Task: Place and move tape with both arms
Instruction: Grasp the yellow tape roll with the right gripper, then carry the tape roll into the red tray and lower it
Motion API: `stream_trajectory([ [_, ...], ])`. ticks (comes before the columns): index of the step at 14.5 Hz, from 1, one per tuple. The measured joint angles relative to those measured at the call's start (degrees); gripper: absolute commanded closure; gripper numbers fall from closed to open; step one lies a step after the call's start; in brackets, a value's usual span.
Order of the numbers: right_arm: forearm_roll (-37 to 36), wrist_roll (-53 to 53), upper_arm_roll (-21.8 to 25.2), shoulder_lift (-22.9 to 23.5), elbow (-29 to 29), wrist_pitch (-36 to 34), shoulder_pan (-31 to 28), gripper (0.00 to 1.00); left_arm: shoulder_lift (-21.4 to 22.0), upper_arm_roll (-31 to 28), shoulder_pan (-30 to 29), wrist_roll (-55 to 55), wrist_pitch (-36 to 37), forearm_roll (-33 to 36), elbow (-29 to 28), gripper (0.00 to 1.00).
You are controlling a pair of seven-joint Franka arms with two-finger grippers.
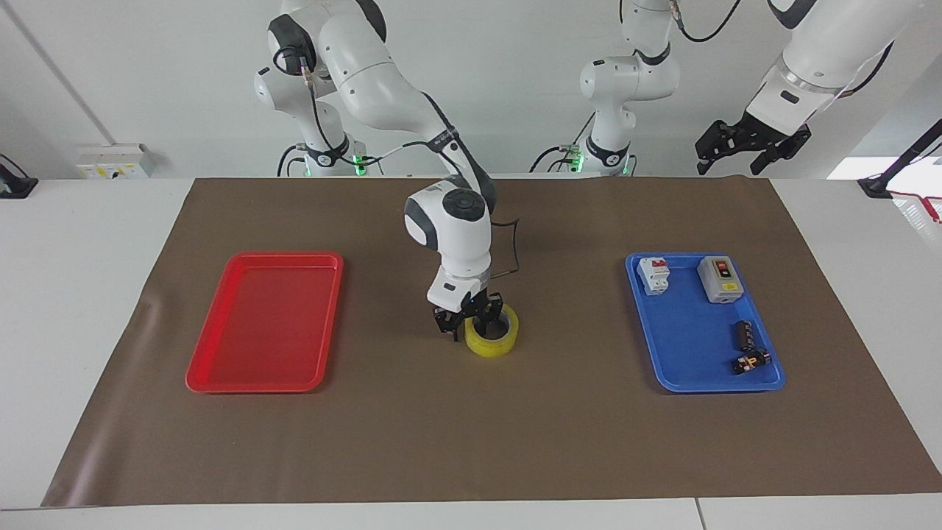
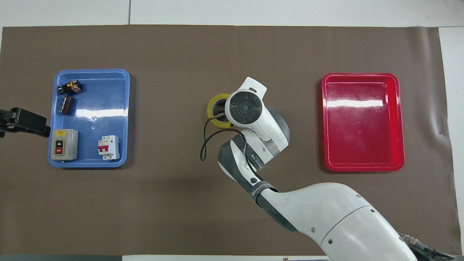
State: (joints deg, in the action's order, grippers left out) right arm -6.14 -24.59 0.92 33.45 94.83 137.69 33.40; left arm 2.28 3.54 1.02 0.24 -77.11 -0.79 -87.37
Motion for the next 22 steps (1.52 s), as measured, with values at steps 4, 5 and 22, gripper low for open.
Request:
stream_trajectory([
  [4,0.01,0.0,-0.12,-0.02,-2.21,-5.4,0.04,1.0,-0.02,0.39,-0.01,0.0,-0.03,-0.06,0.02,0.0],
  [5,0.01,0.0,-0.11,-0.03,-3.23,-7.52,0.03,1.0,0.12,0.6,-0.01,0.0,-0.06,-0.07,0.04,0.0],
  [22,0.1,32.14,1.17,-23.83,20.71,-8.19,-33.65,1.0,0.72,0.91,-0.09,0.0,-4.87,-0.08,0.11,0.0],
])
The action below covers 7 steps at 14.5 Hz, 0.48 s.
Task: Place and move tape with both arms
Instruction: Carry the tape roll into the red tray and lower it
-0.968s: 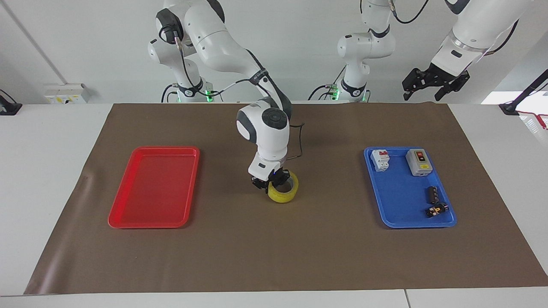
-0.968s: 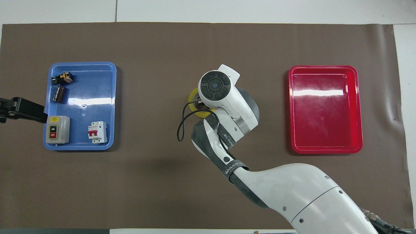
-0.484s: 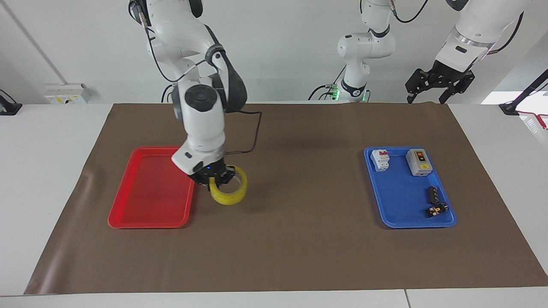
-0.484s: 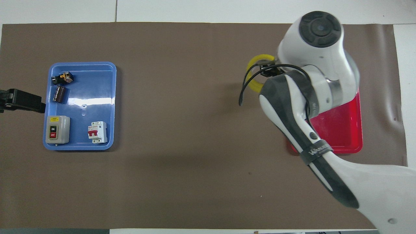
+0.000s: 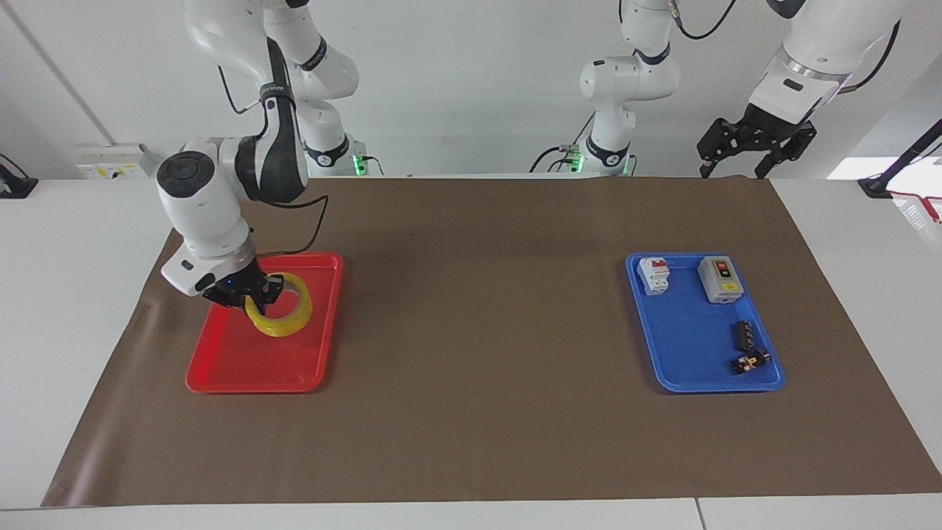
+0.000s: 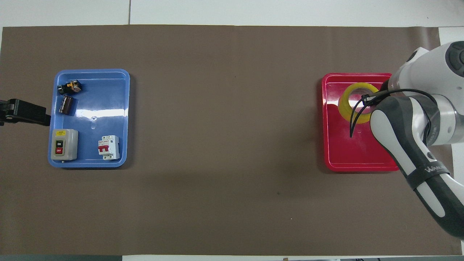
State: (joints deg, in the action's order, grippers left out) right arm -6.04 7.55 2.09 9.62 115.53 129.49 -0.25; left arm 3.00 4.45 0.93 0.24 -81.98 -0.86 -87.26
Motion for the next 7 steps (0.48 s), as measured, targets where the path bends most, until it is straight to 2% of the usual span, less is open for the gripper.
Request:
stream_trajectory([
  [3,0.0,1.77,-0.02,-1.55,8.6,8.59,-1.91,1.0,0.0,0.0,-0.01,0.0,-0.02,0.0,0.0,0.0],
  [7,0.0,2.07,-0.06,-1.89,10.78,12.07,-2.39,1.0,0.0,0.0,-0.01,0.0,-0.04,0.0,0.0,0.0],
])
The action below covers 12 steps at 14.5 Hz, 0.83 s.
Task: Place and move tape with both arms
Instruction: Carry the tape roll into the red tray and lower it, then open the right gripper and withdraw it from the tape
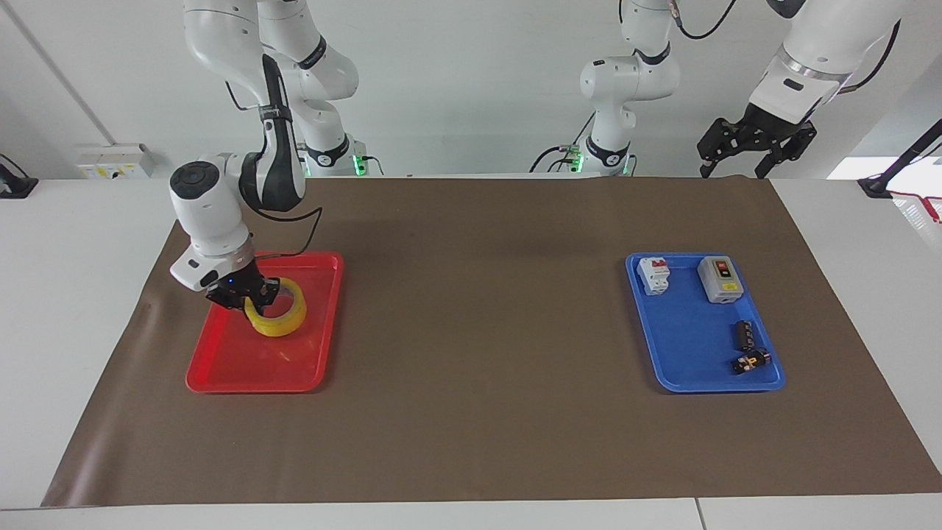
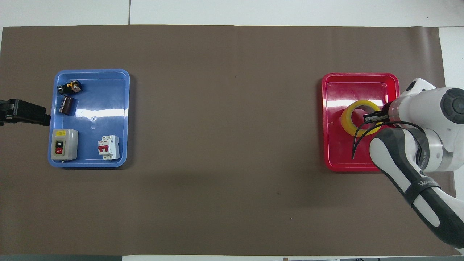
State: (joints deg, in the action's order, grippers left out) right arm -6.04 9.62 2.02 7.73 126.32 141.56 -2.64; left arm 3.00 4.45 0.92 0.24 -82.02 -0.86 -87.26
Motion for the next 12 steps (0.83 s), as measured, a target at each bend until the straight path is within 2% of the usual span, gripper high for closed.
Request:
stream_trajectory([
  [8,0.0,-0.02,0.0,2.4,0.93,4.05,-0.15,1.0,0.0,0.0,-0.01,0.0,-0.03,0.0,0.0,0.0],
  [9,0.0,-0.09,0.0,2.65,0.94,4.09,-0.19,0.63,0.0,0.0,-0.01,0.0,-0.03,0.0,0.0,0.0],
  [10,0.02,-0.3,0.0,2.81,0.94,4.16,-0.19,0.01,0.0,0.0,-0.01,0.0,-0.03,0.0,0.0,0.0],
  [12,0.03,-0.91,0.0,2.83,0.88,4.39,-0.22,0.0,0.0,0.0,-0.01,0.0,-0.04,0.0,0.0,0.0],
])
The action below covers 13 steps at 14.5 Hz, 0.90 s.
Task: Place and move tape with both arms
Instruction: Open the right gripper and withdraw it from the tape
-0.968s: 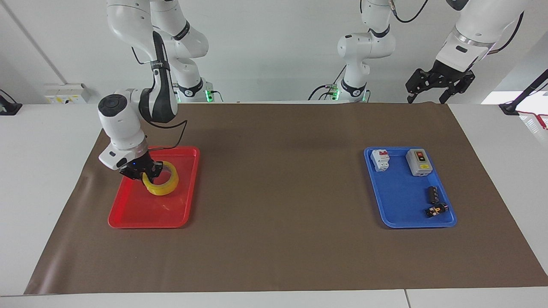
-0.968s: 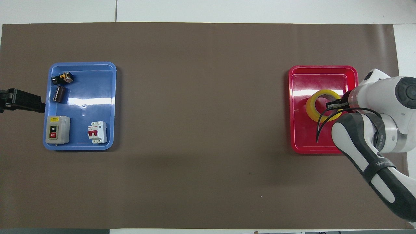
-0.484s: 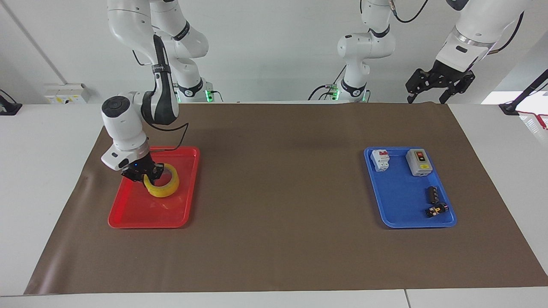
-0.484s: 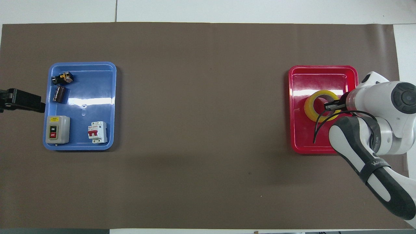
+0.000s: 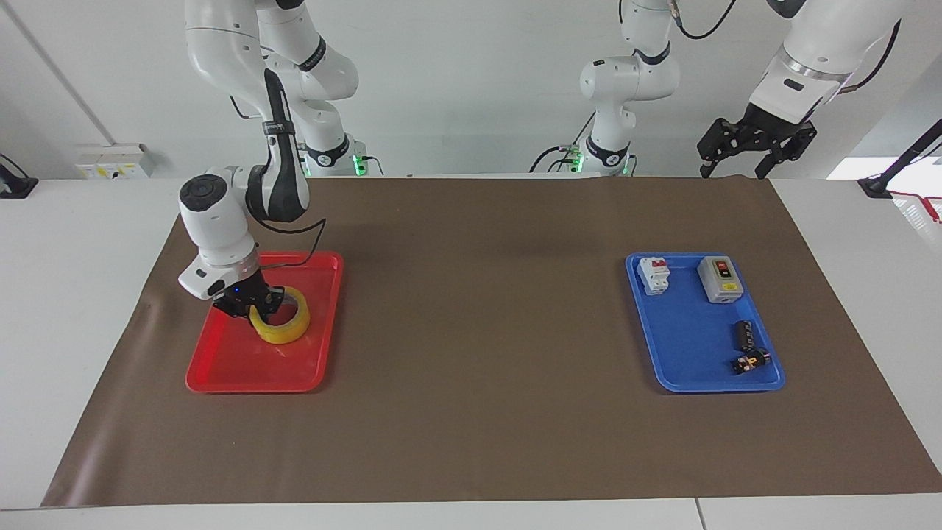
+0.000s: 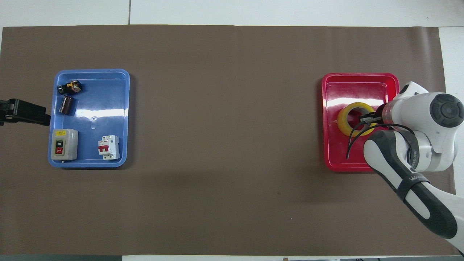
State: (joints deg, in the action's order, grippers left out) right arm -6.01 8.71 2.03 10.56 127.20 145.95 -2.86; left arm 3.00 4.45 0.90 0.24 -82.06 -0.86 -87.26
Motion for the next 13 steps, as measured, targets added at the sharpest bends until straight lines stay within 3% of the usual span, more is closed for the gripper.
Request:
stream_trajectory([
  [4,0.0,-1.53,-0.25,-0.73,-2.83,-2.89,0.07,0.0,0.0,0.0,0.0,0.0,-0.01,0.0,0.0,0.0],
  [13,0.0,-15.33,-1.65,-6.57,-30.41,-43.14,4.67,0.0,0.0,0.0,-0.01,0.0,-0.03,0.0,0.0,0.0],
])
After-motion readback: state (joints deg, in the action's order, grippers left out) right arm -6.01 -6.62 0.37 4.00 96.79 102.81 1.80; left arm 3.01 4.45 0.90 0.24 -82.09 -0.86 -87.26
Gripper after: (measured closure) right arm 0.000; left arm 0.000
